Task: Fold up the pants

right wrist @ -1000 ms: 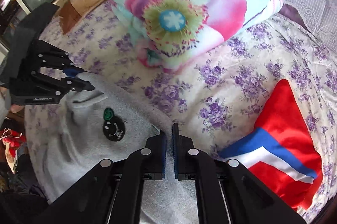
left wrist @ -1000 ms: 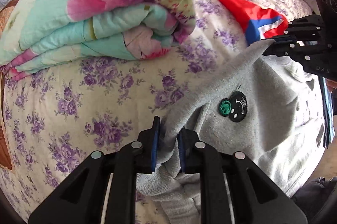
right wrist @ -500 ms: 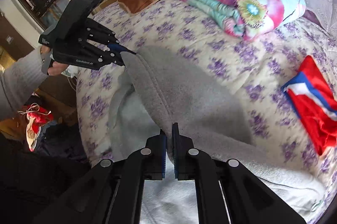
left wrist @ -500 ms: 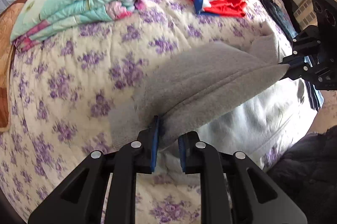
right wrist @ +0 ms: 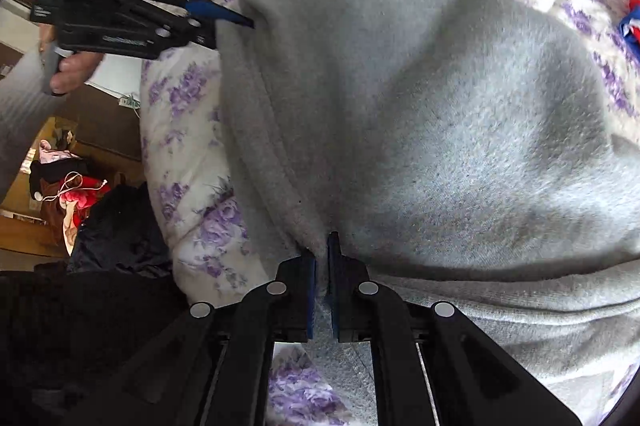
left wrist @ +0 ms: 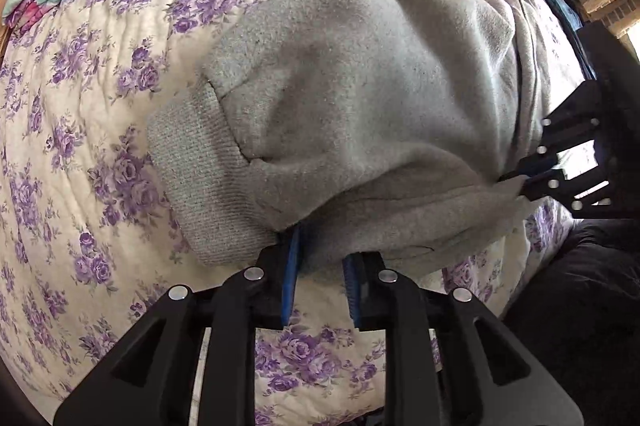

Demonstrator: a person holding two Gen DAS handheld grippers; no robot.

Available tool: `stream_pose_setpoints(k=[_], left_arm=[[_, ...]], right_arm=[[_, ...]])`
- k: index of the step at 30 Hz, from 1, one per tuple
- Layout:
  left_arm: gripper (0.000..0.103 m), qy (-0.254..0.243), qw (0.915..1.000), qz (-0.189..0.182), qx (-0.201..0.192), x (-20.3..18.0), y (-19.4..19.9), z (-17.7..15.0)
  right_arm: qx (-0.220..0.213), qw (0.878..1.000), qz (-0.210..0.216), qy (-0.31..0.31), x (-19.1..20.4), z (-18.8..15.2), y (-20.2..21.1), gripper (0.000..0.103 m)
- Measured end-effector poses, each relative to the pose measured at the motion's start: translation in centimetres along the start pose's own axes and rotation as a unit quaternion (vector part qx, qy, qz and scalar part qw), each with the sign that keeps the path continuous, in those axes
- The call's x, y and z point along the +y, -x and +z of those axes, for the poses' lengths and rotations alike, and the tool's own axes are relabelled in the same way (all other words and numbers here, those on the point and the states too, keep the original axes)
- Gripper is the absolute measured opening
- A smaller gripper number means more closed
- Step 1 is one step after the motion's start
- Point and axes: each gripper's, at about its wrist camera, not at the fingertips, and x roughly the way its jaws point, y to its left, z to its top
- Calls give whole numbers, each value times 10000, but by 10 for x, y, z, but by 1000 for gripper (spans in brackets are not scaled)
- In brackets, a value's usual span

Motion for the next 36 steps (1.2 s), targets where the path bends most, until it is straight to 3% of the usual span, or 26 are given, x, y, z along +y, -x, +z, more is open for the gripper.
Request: stream_pose_setpoints(k=[4, 5, 6, 9, 13, 16, 18, 20, 22, 25, 27, 29, 30, 32, 34, 36], left_arm=[[23, -83, 9998, -187, 7, -5, 23, -19], [29, -61, 9998, -197, 13, -4, 29, -26], [43, 7, 9998, -186, 51, -3, 36, -33], [45, 186, 9994, -196, -230, -7, 64, -43], [49, 566, 9924, -484, -977, -29, 83, -25], [52, 1266, 9868, -190, -991, -43, 50, 1], [50, 1748, 9826, -255, -580, -48, 7, 10], [49, 1830, 9824, 166, -324, -55, -26, 7], [49, 1739, 9826, 472, -444, -64, -30, 4], [47, 1852, 9807, 450, -445, -61, -26, 5], [32, 2055, 9768, 383, -476, -53, -22, 2], [22, 2224, 9731, 246, -549, -49, -18, -4], [12, 2270, 9721, 109, -587, -49, -17, -8], [8, 2265, 9719, 97, -637, -55, -16, -12], [8, 2144, 9743, 165, -665, -65, -17, -13], [8, 2103, 9753, 253, -629, -70, -24, -14]], right_arm=[[19, 9994, 46, -342, -5, 1, -11, 7], [19, 9993, 47, -383, -5, 1, -11, 7], [-19, 9991, 43, -410, -5, 0, -11, 7], [-128, 9990, -40, -435, 0, -4, -10, 7], [-225, 9988, -218, -377, 11, -8, -7, 7], [-270, 9988, -313, -279, 20, -9, 0, 10], [-277, 9988, -368, -194, 26, -12, 4, 11], [-203, 9988, -364, -237, 26, -12, 4, 17], [-179, 9984, -216, -500, 19, -17, 7, 30], [-60, 9963, 70, -857, 13, -25, 26, 39], [-103, 9943, 161, -1047, 1, -30, 52, 45], [-216, 9919, -126, -1242, -21, -33, 86, 51], [-297, 9886, -401, -1420, -38, -33, 104, 54], [-474, 9728, -1031, -2019, -84, -34, 142, 55], [-481, 9479, -1555, -2738, -138, -32, 171, 56], [-390, 9235, -1736, -3399, -188, -30, 185, 56]])
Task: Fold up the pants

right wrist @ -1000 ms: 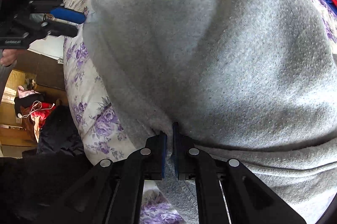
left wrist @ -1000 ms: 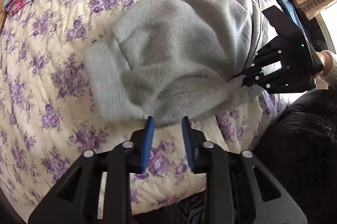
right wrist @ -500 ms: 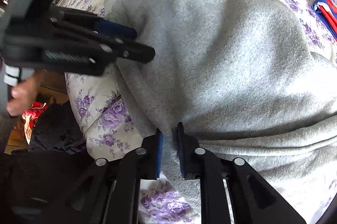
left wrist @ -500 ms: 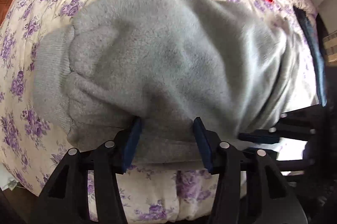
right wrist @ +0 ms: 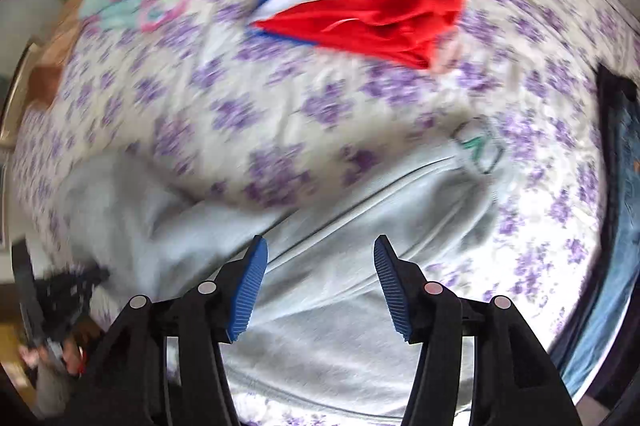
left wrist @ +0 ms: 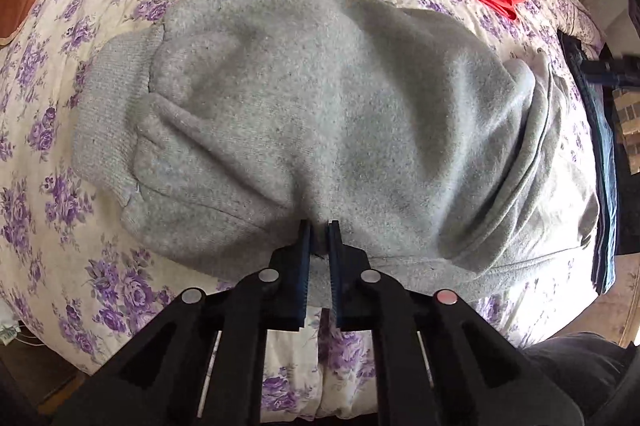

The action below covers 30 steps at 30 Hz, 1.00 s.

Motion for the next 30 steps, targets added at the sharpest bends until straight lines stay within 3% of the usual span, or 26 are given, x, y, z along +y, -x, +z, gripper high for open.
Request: stream_pose_setpoints(k=[5, 13, 14, 15, 17, 21, 24, 27, 30], left_arm=[[7, 355, 9987, -342, 88, 14, -7, 4], [7, 512, 9970, -586, 57, 22, -8, 1], [7, 519, 9968, -609, 68, 23, -9, 1], [7, 522, 9966, -629, 80, 23, -10, 2], [7, 528, 9963, -666, 110, 24, -11, 4], [7, 482, 9964, -680, 150, 25, -12, 7], [7, 397, 9969, -656, 190, 24, -12, 8], [7, 265, 9975, -619, 236, 23, -12, 9], [7, 88, 9980, -552, 307, 20, -11, 11]], right_arm=[[747, 9899, -267, -1172, -62, 61, -47, 56], [1524, 9706, -1304, -1329, -55, 84, -104, 55], [1565, 9694, -1366, -1306, -55, 82, -108, 48], [1534, 9695, -1422, -1277, -53, 79, -109, 22], [1404, 9740, -1275, -1243, -54, 74, -107, 8], [791, 9863, -746, -1241, -63, 44, -57, 6], [228, 9906, -322, -1310, -76, 0, -1, 6], [-314, 9889, -41, -1449, -103, -58, 51, 6], [-697, 9810, 191, -1799, -134, -114, 76, 6]])
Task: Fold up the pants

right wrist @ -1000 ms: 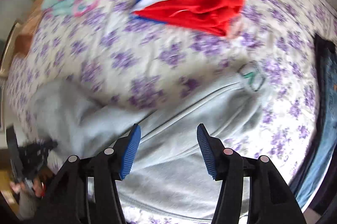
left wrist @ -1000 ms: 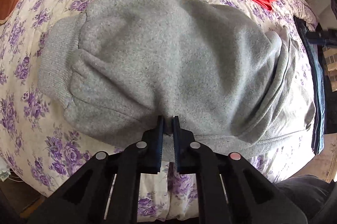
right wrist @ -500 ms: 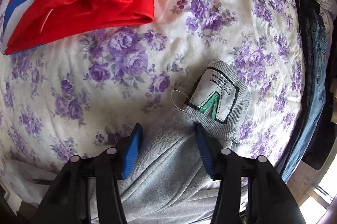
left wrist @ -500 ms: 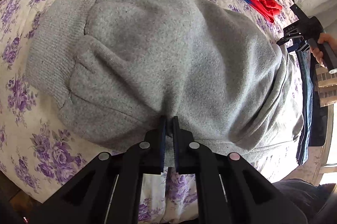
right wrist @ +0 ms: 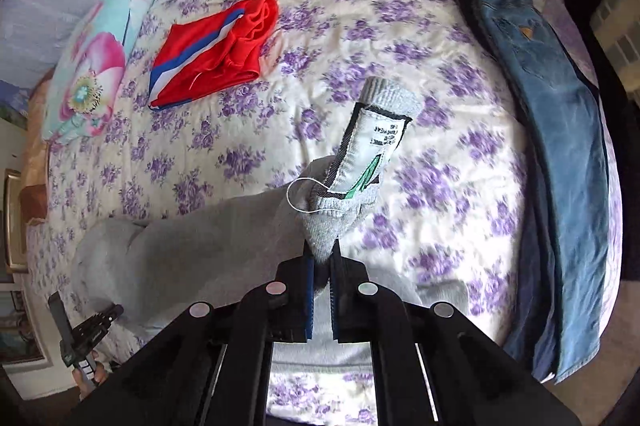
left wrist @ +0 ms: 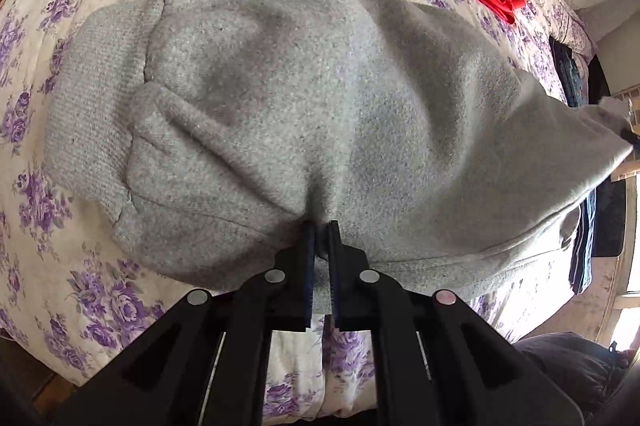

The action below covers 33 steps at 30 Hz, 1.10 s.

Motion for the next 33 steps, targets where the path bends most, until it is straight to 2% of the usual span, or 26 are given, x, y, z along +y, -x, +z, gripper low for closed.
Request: stream_pose_setpoints(k=[2, 4, 8, 10, 12, 14, 16, 17, 19, 20, 21, 22, 24, 26, 28, 31, 33], left_arm=[[7, -171, 9998, 106, 63, -5, 1, 1], [7, -352, 9989, 269, 143, -10, 0, 2], [8, -652, 9962, 502, 289, -20, -5, 4], [8, -695, 9953, 507, 443, -21, -6, 8], [8, -746, 9938, 559, 611, -24, -3, 12], [8, -949, 9908, 738, 628, -33, 7, 13], [8, -1252, 9873, 789, 577, -48, 19, 11], [8, -1409, 9861, 708, 514, -57, 26, 11], [8, -1703, 9834, 531, 328, -78, 37, 9], [13, -1787, 9825, 467, 252, -88, 37, 11], [22, -1814, 9824, 391, 201, -96, 34, 12], [24, -1809, 9829, 282, 190, -103, 28, 15], [25, -1754, 9840, 109, 284, -112, 6, 20], [25, -1599, 9857, -20, 540, -113, -21, 17], [25, -1417, 9864, -31, 831, -104, -48, 8], [25, -1240, 9901, -267, 609, -92, -49, -10], [25, -1031, 9915, -535, 584, -82, -46, -13]], right_arm=[[-113, 9991, 200, -356, -30, -38, 5, 6], [-70, 9971, 315, -682, -59, -76, -13, 6], [122, 9922, 244, -1214, -104, -140, -92, 6], [281, 9849, 473, -1639, -120, -161, -125, 7], [-3, 9825, 636, -1752, -123, -169, -124, 7], [-133, 9853, 576, -1603, -118, -170, -116, 9], [-129, 9897, 379, -1372, -113, -170, -111, 20], [-75, 9915, 172, -1291, -110, -170, -108, 32], [71, 9936, -48, -1130, -109, -170, -101, 34], [129, 9939, -121, -1091, -106, -171, -96, 34], [183, 9943, -237, -1022, -102, -171, -89, 34], [194, 9952, -386, -876, -95, -169, -80, 34], [51, 9976, -605, -340, -71, -159, -60, 34], [-143, 9979, -573, 281, -36, -143, -45, 34], [-326, 9956, -194, 855, 6, -123, -39, 34], [-331, 9825, 667, 1708, 79, -93, -51, 34], [-446, 9669, 977, 2315, 131, -75, -63, 33]])
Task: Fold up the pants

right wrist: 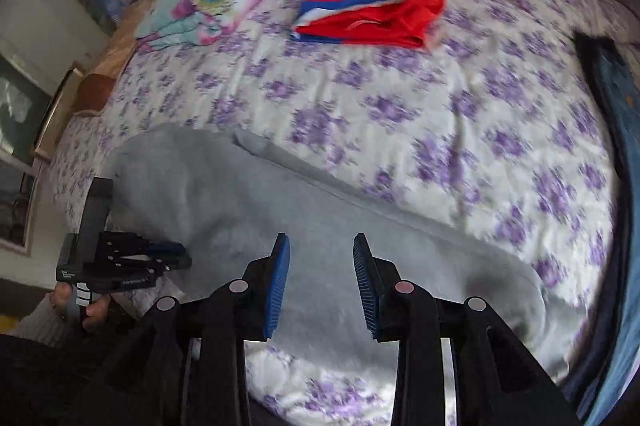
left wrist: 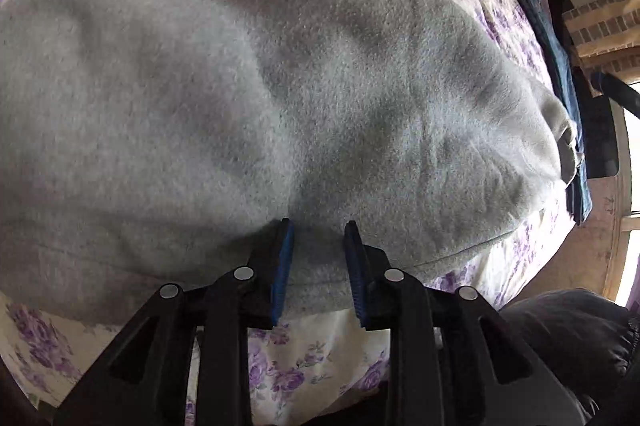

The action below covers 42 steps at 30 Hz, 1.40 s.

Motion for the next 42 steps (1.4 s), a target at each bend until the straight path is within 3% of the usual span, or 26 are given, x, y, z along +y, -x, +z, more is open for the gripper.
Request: stream_pose_setpoints(k=[4, 8, 12, 17, 22, 25, 26, 27, 30, 32, 34, 35, 36, 39, 42], left_arm=[[19, 388, 9985, -392, -50, 16, 0, -2], [16, 295, 9992, -249, -95, 13, 1, -4], [16, 177, 9997, -60, -126, 10, 2, -5], [16, 215, 9996, -132, -153, 11, -2, -1], [16, 249, 9994, -220, -90, 16, -2, 2], [16, 194, 9996, -167, -108, 14, -2, 1], [16, 195, 9996, -168, -102, 15, -3, 1], [16, 204, 9996, -174, -92, 13, -4, 2], [16, 220, 9995, -195, -78, 12, -5, 2], [16, 203, 9996, -173, -109, 12, -5, 1], [16, 195, 9996, -163, -150, 13, -5, 2], [16, 211, 9996, -161, -111, 13, -7, 4], [16, 211, 9996, -164, -112, 13, -8, 4], [16, 264, 9994, -224, -80, 17, -7, 7], [16, 310, 9992, -260, -60, 20, -4, 8]], right_arm=[[-53, 9967, 518, 624, 51, 70, -56, 32], [510, 9936, 357, 941, 70, 111, -125, 25], [1128, 9852, 503, 1190, 84, 99, -145, 25], [1282, 9773, 656, 1557, 100, 84, -145, 25], [1402, 9771, 953, 1288, 98, 95, -167, 25], [1721, 9728, 1050, 1143, 96, 97, -187, 27], [1777, 9722, 1107, 1046, 94, 96, -192, 22], [1738, 9729, 1125, 1028, 95, 94, -191, 8], [1162, 9774, 659, 1640, 110, 107, -164, 5], [901, 9816, 498, 1611, 108, 133, -149, 4], [852, 9825, 415, 1603, 104, 154, -155, 0], [646, 9830, 108, 1717, 103, 160, -162, 0], [688, 9810, -66, 1815, 103, 164, -176, 0], [1230, 9827, 25, 1388, 86, 165, -214, 0], [984, 9870, 285, 1235, 83, 167, -194, 0]])
